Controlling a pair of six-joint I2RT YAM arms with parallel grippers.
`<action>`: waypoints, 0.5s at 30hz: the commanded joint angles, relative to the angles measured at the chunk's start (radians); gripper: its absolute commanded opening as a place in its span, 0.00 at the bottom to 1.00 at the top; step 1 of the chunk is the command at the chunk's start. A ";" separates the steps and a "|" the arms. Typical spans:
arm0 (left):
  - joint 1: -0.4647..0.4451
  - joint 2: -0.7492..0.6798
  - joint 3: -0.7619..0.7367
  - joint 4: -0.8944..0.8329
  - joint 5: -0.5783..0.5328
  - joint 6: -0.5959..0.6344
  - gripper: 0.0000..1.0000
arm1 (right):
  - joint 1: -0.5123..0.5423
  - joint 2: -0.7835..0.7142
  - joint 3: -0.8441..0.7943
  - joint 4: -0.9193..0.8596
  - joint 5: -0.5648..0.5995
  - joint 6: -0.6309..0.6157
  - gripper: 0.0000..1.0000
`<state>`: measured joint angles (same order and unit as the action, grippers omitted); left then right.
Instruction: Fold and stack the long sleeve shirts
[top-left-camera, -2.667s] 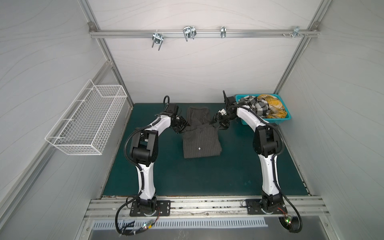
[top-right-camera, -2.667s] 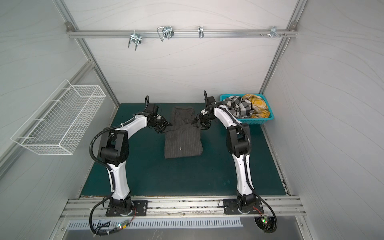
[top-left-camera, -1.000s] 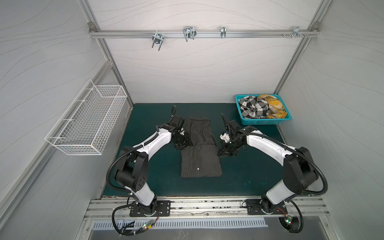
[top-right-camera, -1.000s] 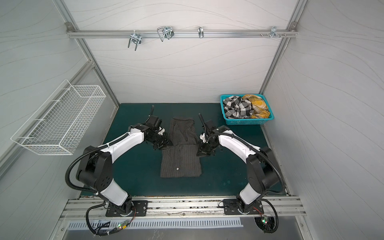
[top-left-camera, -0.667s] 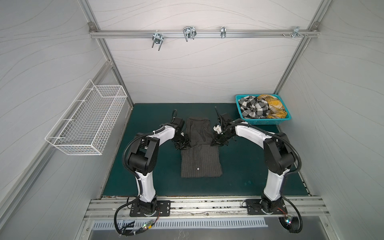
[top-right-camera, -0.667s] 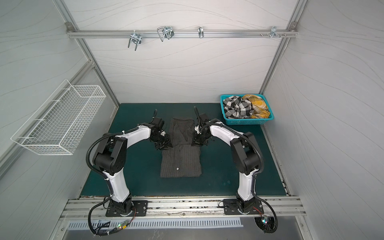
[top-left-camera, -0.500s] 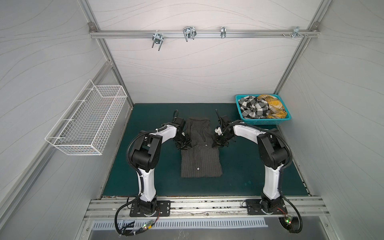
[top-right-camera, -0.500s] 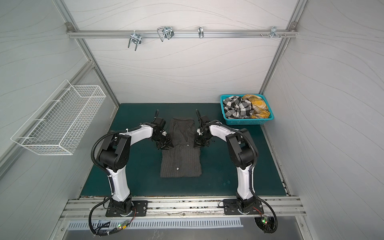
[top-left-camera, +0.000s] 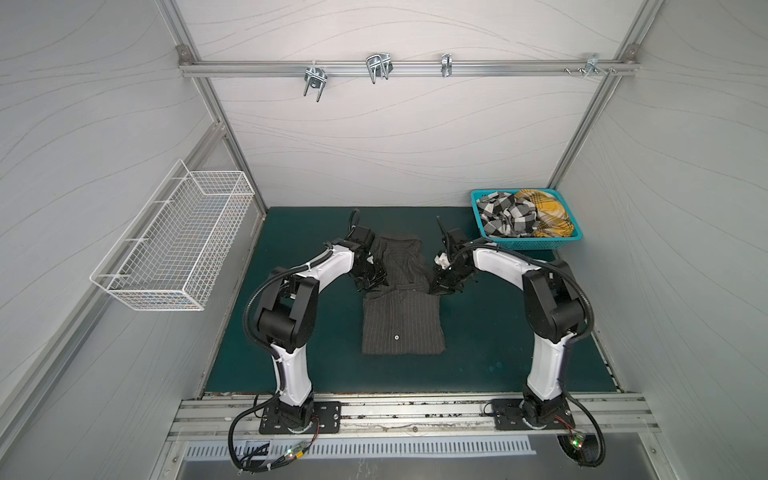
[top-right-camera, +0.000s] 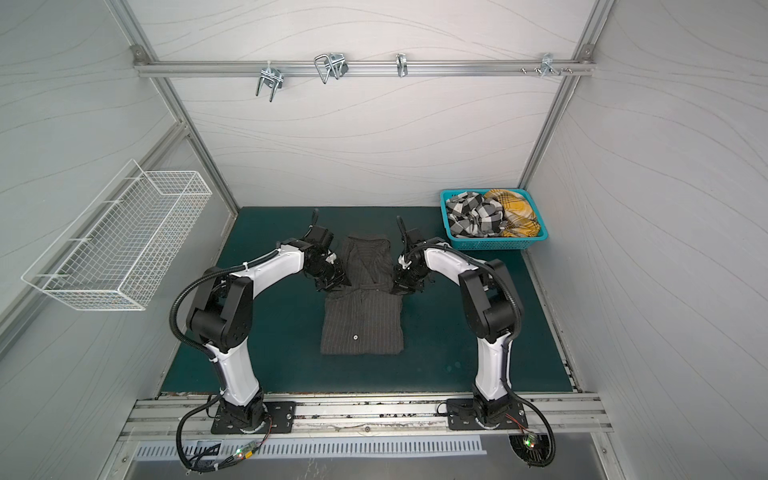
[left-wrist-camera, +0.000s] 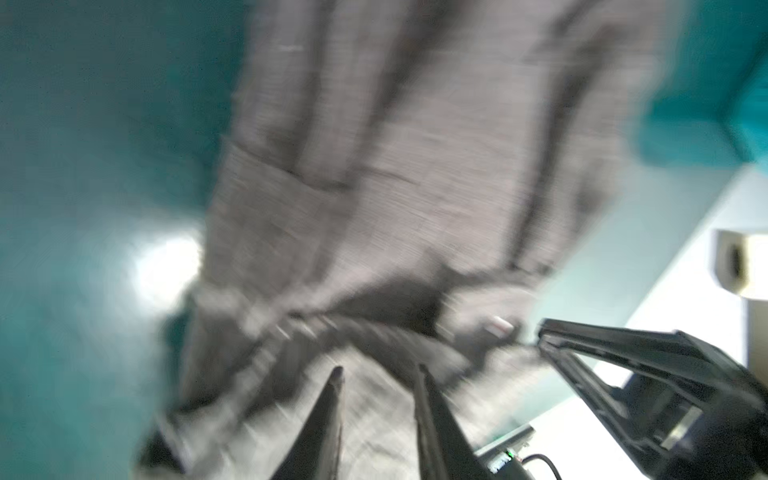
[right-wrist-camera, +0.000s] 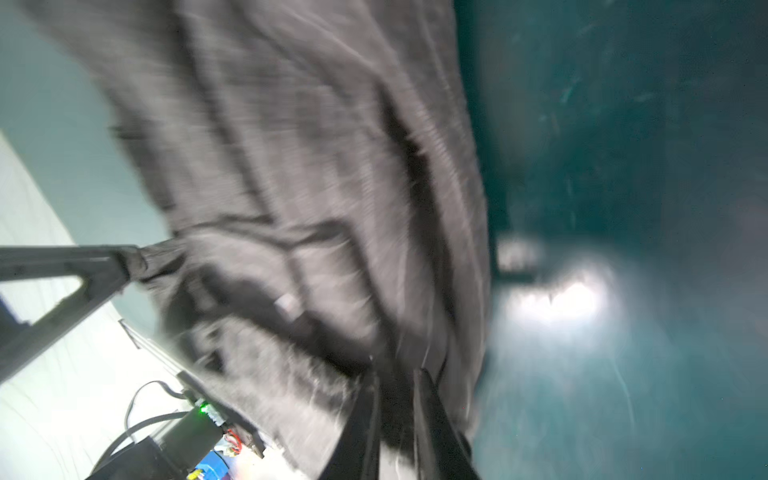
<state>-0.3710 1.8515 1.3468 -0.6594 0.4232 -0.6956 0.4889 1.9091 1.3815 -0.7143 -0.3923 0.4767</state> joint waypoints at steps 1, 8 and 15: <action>-0.060 -0.046 0.045 -0.020 0.007 -0.017 0.24 | 0.021 -0.115 0.004 -0.081 0.026 -0.006 0.21; -0.085 0.044 0.025 0.046 0.036 -0.052 0.15 | 0.095 -0.280 -0.136 -0.084 0.028 0.055 0.23; -0.096 0.176 0.095 0.051 0.059 -0.049 0.11 | 0.182 -0.331 -0.302 -0.040 0.014 0.097 0.23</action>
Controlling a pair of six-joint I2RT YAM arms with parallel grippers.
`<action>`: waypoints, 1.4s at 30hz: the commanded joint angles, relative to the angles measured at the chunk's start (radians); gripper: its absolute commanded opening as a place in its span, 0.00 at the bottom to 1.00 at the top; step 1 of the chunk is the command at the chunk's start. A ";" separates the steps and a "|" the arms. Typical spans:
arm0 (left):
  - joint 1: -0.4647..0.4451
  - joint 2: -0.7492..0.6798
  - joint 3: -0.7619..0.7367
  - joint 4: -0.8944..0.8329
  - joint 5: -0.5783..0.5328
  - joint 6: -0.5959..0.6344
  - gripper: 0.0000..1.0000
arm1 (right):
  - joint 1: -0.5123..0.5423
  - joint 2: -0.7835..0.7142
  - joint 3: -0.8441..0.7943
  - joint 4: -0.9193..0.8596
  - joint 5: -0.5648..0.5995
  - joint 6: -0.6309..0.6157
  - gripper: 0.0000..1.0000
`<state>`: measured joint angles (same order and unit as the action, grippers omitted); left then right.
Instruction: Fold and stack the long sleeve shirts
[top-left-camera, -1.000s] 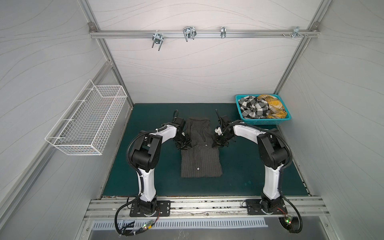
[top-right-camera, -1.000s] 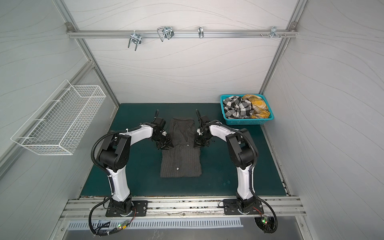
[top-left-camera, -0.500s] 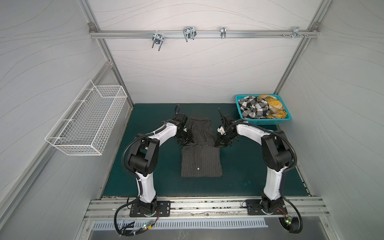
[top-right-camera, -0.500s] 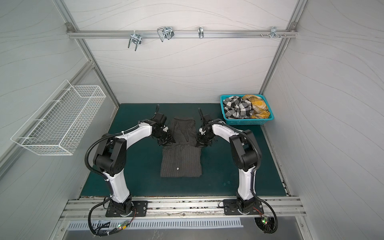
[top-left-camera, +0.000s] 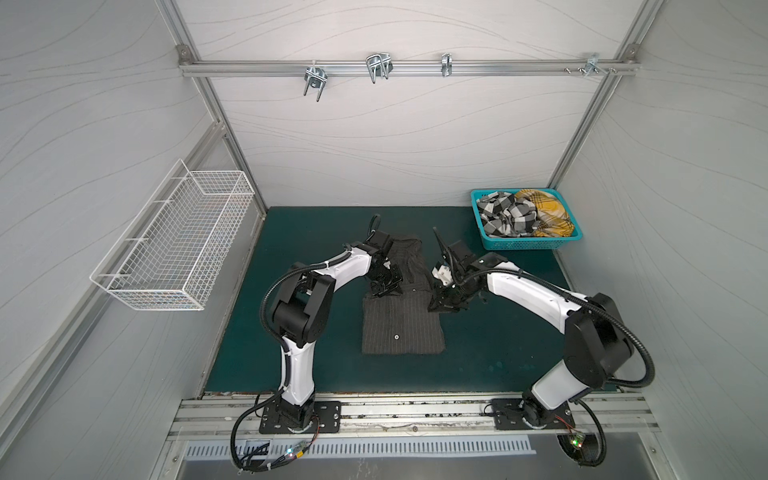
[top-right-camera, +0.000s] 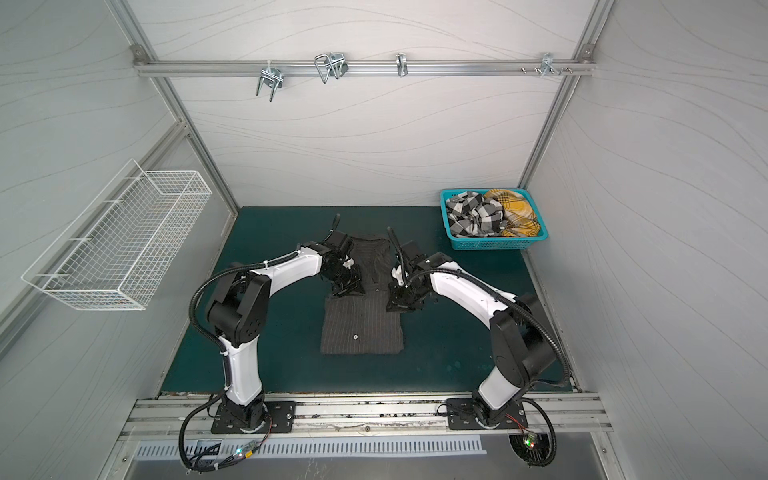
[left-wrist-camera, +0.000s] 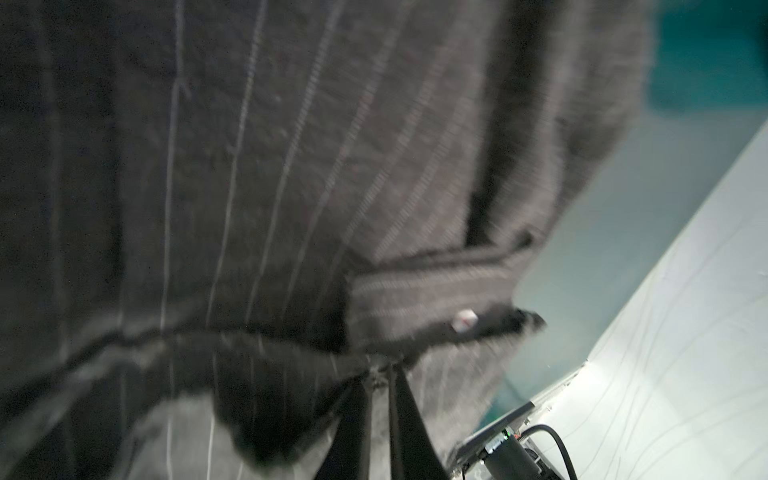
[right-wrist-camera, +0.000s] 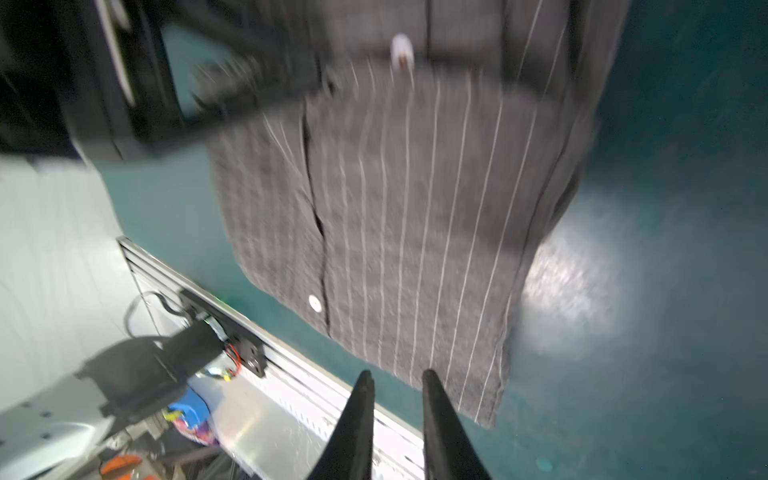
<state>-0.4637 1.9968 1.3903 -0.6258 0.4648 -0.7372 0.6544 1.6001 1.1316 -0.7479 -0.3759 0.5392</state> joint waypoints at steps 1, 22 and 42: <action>-0.003 0.041 0.053 0.020 0.018 -0.008 0.11 | 0.020 -0.019 -0.073 0.009 -0.015 0.043 0.23; 0.228 -0.663 -0.312 -0.192 0.048 0.080 0.59 | -0.010 -0.150 -0.185 -0.096 -0.005 0.013 0.58; 0.240 -0.744 -0.798 0.018 0.198 -0.017 0.57 | -0.007 -0.014 -0.296 0.088 -0.134 0.099 0.49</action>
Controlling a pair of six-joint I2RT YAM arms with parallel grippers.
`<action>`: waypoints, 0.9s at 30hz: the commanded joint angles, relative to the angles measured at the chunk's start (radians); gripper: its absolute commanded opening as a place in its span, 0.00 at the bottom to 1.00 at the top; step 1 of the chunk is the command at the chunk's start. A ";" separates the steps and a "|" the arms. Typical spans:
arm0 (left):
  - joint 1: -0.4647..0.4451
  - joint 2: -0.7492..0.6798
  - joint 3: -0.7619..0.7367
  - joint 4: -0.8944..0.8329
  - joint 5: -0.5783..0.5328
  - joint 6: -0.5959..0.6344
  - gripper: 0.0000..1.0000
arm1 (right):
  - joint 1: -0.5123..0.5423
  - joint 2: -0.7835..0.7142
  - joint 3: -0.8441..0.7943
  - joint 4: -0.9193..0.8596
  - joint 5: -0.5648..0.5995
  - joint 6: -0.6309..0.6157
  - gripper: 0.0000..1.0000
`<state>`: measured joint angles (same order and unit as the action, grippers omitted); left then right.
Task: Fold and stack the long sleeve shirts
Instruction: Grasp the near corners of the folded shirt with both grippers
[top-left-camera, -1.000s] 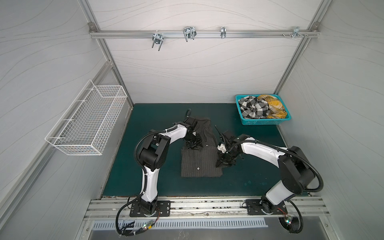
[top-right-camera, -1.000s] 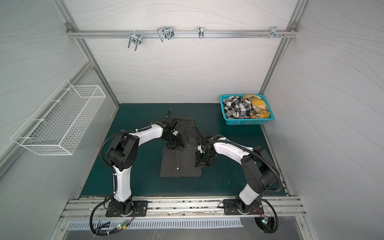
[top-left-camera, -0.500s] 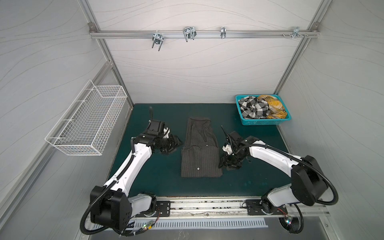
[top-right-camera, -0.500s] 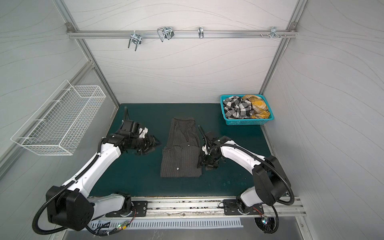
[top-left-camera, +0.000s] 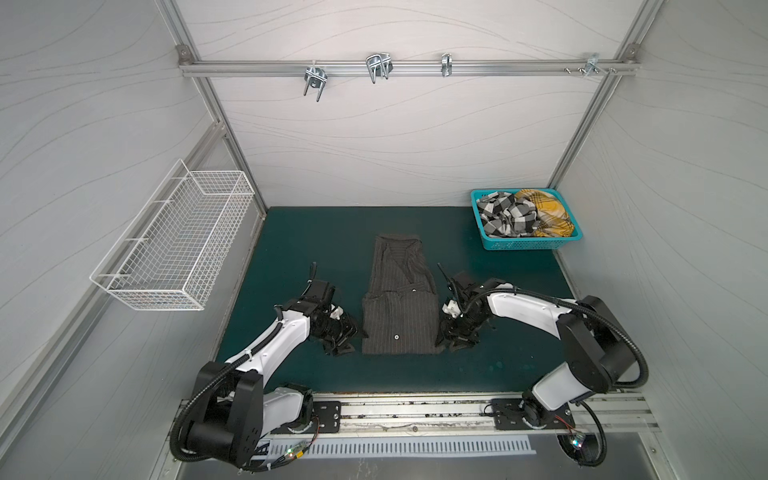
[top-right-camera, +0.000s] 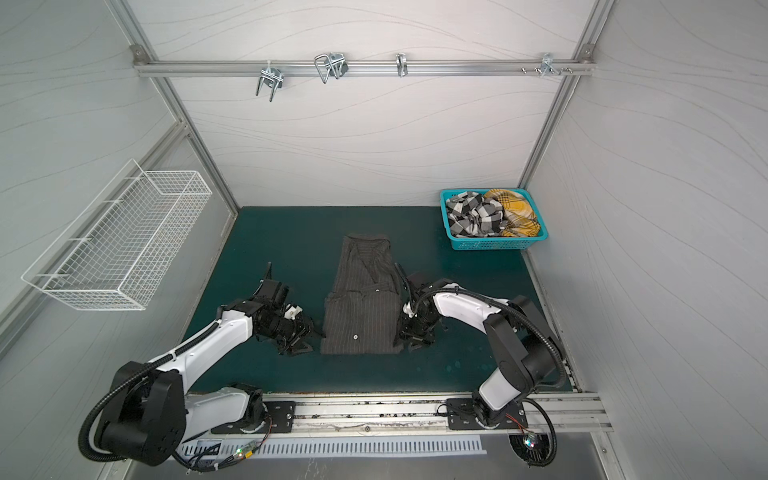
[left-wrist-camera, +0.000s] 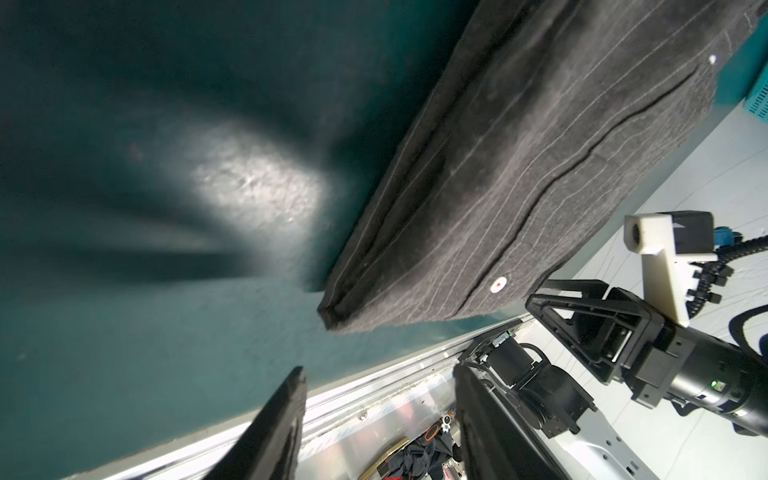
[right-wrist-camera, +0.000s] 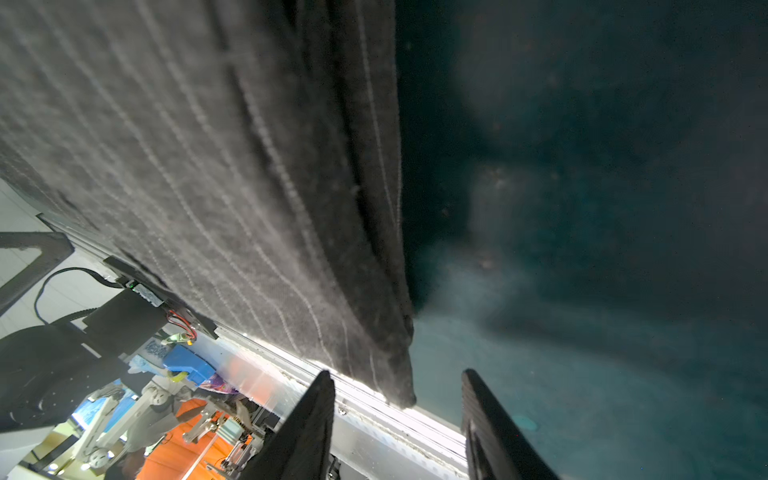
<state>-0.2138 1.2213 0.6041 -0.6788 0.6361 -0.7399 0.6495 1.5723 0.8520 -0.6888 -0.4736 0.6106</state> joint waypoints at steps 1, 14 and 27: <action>-0.012 0.046 -0.019 0.082 0.028 -0.015 0.56 | -0.003 0.017 -0.022 0.036 -0.041 0.033 0.49; -0.048 0.132 -0.047 0.086 -0.059 -0.026 0.54 | -0.007 0.061 -0.056 0.099 -0.062 0.060 0.48; -0.053 0.189 -0.075 0.197 -0.097 -0.064 0.50 | -0.029 0.040 -0.107 0.211 -0.023 0.096 0.40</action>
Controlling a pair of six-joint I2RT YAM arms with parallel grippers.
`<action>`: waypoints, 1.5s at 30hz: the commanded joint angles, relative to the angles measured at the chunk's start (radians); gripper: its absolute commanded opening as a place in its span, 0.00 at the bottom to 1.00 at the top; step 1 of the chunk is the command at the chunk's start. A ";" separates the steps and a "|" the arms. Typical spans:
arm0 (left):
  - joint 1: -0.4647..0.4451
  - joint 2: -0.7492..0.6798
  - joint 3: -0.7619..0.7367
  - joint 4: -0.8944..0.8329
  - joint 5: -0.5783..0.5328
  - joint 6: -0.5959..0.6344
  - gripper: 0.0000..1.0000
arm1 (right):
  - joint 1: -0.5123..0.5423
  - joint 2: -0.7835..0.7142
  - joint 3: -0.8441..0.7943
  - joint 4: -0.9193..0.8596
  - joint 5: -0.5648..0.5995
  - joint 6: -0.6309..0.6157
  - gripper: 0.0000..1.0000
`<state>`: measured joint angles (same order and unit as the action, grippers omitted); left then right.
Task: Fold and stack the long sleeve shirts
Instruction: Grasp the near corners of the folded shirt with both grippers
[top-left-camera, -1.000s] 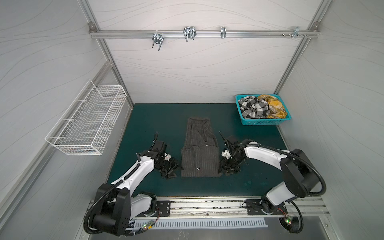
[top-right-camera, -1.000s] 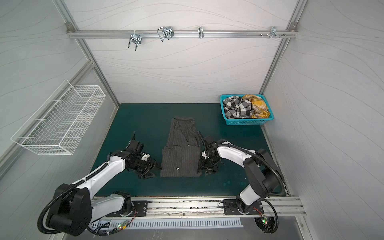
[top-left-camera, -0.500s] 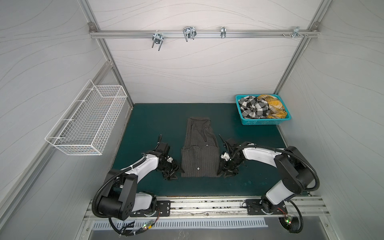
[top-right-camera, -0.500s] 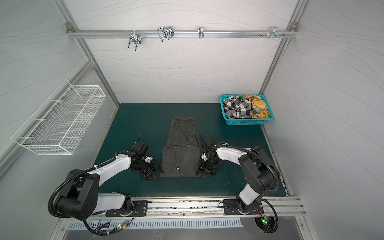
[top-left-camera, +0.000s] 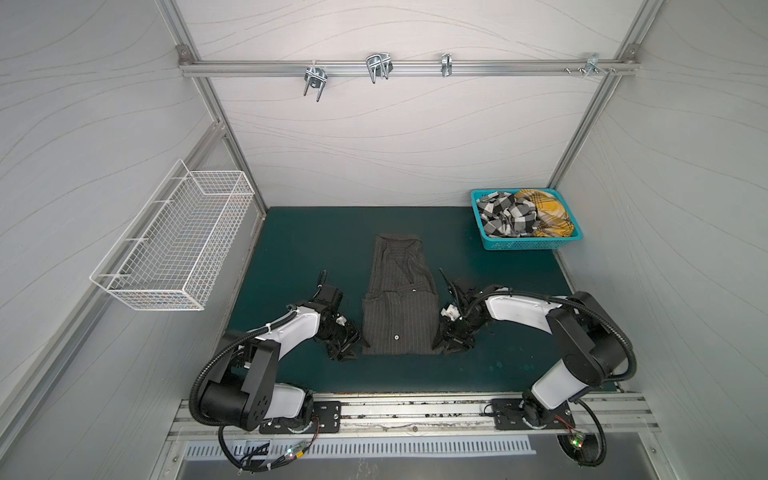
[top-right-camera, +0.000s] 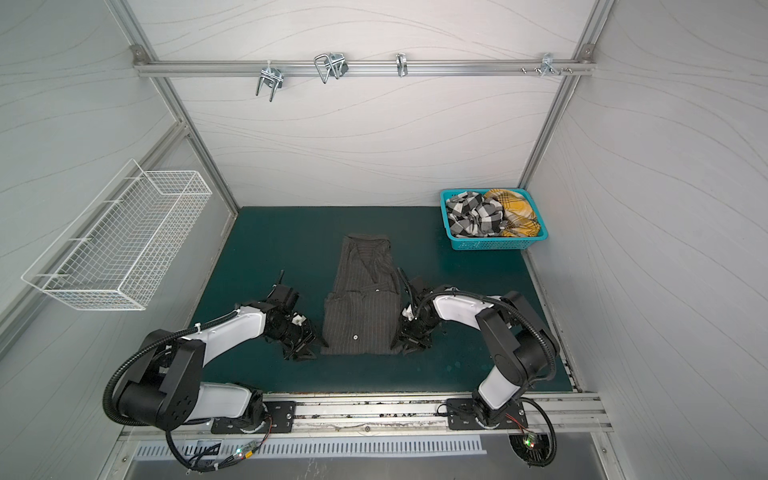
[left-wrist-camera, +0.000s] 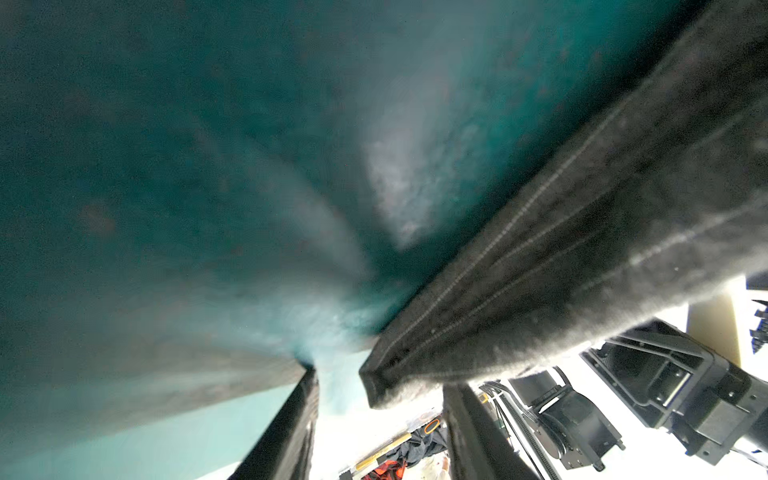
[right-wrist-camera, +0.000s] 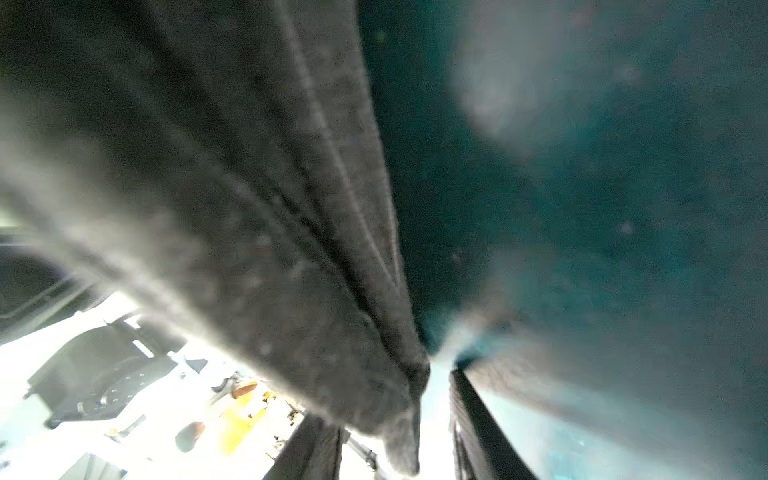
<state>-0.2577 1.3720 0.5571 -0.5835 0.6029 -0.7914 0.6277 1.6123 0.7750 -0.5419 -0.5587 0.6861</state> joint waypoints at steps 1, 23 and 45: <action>-0.008 0.043 -0.031 0.111 -0.067 -0.018 0.51 | -0.009 -0.009 -0.035 0.069 0.074 0.026 0.39; -0.011 0.146 -0.044 0.241 -0.029 -0.066 0.34 | 0.009 0.025 -0.015 0.093 0.112 0.072 0.28; -0.011 0.185 0.033 0.218 -0.052 -0.036 0.04 | 0.008 0.028 0.008 0.091 0.097 0.054 0.04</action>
<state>-0.2714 1.4864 0.5873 -0.5087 0.6537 -0.8635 0.6292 1.6241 0.7681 -0.4576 -0.5232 0.7464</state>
